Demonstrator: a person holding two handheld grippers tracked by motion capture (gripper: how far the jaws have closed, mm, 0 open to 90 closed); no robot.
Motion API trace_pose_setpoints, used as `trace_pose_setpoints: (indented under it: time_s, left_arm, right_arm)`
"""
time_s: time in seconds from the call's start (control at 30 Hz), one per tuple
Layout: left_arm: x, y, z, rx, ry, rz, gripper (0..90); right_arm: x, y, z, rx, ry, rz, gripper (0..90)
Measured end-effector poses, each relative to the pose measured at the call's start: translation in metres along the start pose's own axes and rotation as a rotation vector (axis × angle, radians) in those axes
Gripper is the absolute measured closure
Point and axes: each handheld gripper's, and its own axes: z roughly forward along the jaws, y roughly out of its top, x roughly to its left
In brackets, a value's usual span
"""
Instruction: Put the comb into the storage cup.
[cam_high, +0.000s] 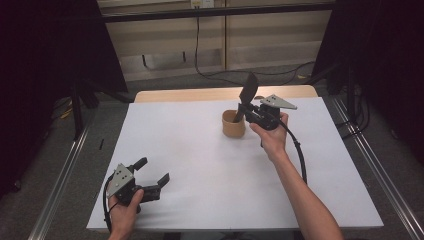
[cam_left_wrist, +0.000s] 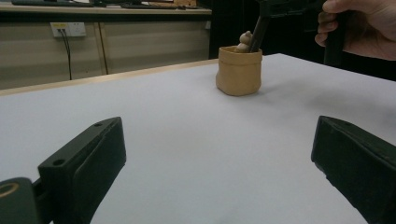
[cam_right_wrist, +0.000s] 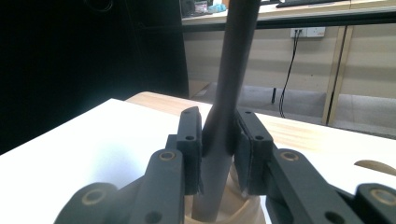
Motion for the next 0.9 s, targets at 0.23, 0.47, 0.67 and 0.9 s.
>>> trace_pose_setpoints:
  time_s: [0.23, 0.47, 0.67, 0.9]
  left_arm:
    - [0.000, 0.000, 0.000, 0.005, 0.003, 0.005, 3.4]
    - [-0.001, -0.001, 0.002, 0.020, -0.001, 0.002, 3.4]
    - [0.000, -0.001, 0.001, 0.016, 0.000, 0.006, 3.4]
    - [-0.001, -0.001, 0.001, 0.014, -0.001, 0.006, 3.4]
  right_arm:
    - [0.001, -0.007, 0.002, 0.004, 0.000, 0.002, 73.5]
    - [-0.002, -0.013, 0.005, 0.014, -0.003, 0.004, 73.5]
    - [-0.003, -0.017, 0.008, 0.021, -0.013, 0.003, 73.5]
    - [-0.004, -0.021, 0.011, 0.023, -0.024, 0.008, 73.5]
